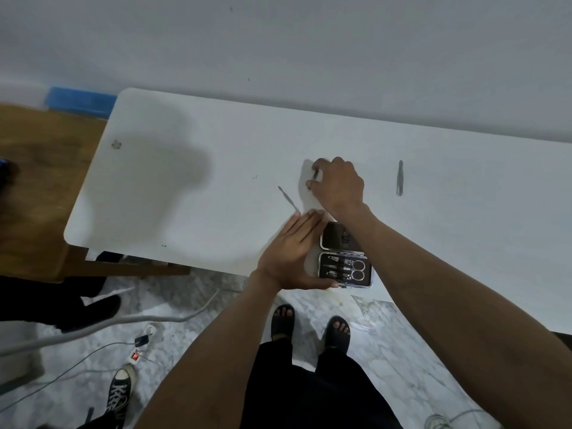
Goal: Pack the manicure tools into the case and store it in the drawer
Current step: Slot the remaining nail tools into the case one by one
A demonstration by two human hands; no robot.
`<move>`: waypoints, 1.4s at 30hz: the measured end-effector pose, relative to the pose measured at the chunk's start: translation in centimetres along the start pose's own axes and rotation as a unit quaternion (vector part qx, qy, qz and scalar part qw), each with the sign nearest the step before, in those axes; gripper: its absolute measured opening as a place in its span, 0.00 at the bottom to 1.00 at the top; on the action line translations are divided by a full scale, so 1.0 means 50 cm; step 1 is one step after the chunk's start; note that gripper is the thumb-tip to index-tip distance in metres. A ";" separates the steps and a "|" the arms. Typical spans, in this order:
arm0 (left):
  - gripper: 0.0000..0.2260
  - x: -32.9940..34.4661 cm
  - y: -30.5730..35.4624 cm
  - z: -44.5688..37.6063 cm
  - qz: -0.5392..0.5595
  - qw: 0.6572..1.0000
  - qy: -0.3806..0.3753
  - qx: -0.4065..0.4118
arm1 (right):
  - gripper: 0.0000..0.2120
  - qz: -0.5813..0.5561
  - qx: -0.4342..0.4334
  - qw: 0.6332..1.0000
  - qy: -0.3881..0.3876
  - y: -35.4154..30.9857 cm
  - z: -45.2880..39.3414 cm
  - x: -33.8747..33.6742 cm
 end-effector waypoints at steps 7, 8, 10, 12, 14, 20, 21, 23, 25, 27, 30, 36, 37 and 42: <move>0.58 0.003 0.000 -0.002 -0.013 0.999 -0.037 -0.019 | 0.11 0.036 -0.021 0.999 0.028 0.032 0.044 -0.011; 0.58 0.002 0.000 -0.002 -0.012 0.999 -0.035 -0.020 | 0.11 0.041 -0.026 0.998 0.028 0.036 0.050 -0.013; 0.58 0.001 0.001 0.000 -0.010 0.999 -0.034 -0.023 | 0.13 0.056 -0.037 0.998 0.023 0.041 0.060 -0.016; 0.58 0.000 0.000 -0.001 -0.010 0.999 -0.031 -0.025 | 0.13 0.068 -0.043 0.997 0.020 0.047 0.067 -0.019; 0.57 0.001 0.001 -0.001 -0.010 0.999 -0.030 -0.027 | 0.11 0.074 -0.047 0.996 0.023 0.054 0.072 -0.022; 0.57 0.002 -0.001 0.000 -0.015 0.999 -0.022 -0.024 | 0.07 0.070 -0.056 0.996 0.019 0.062 0.076 -0.027; 0.57 0.001 0.001 0.000 -0.016 0.999 -0.021 -0.023 | 0.07 0.062 -0.054 0.996 0.021 0.066 0.078 -0.029; 0.57 0.001 0.002 0.000 -0.020 0.999 -0.020 -0.020 | 0.08 0.047 -0.054 0.997 0.026 0.072 0.082 -0.031; 0.57 0.001 0.002 0.000 -0.020 0.999 -0.021 -0.019 | 0.08 0.047 -0.061 0.997 0.029 0.072 0.086 -0.031; 0.57 0.001 0.001 0.000 -0.020 0.999 -0.027 -0.022 | 0.07 0.054 -0.067 0.996 0.031 0.070 0.084 -0.031; 0.57 0.000 0.002 0.000 -0.018 0.999 -0.032 -0.023 | 0.05 0.066 -0.076 0.995 0.023 0.070 0.078 -0.034; 0.57 0.000 0.001 -0.001 -0.020 0.999 -0.032 -0.022 | 0.05 0.078 -0.094 0.992 -0.037 0.064 0.064 -0.040; 0.57 0.000 0.001 -0.001 -0.020 0.999 -0.031 -0.021 | 0.05 0.058 -0.088 0.994 -0.037 0.065 0.065 -0.045; 0.57 -0.002 0.003 0.000 -0.024 1.000 -0.015 -0.013 | 0.03 -0.042 -0.046 0.997 -0.041 0.086 0.084 -0.064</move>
Point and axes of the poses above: each hand's wrist, its own z-axis away from the middle knuckle, its own x-axis out of the palm, y = z × x, the point moved 6 cm from there along -z, towards the middle knuckle, and after that the axes turned 1 degree about -z, right-handed, at the moved point
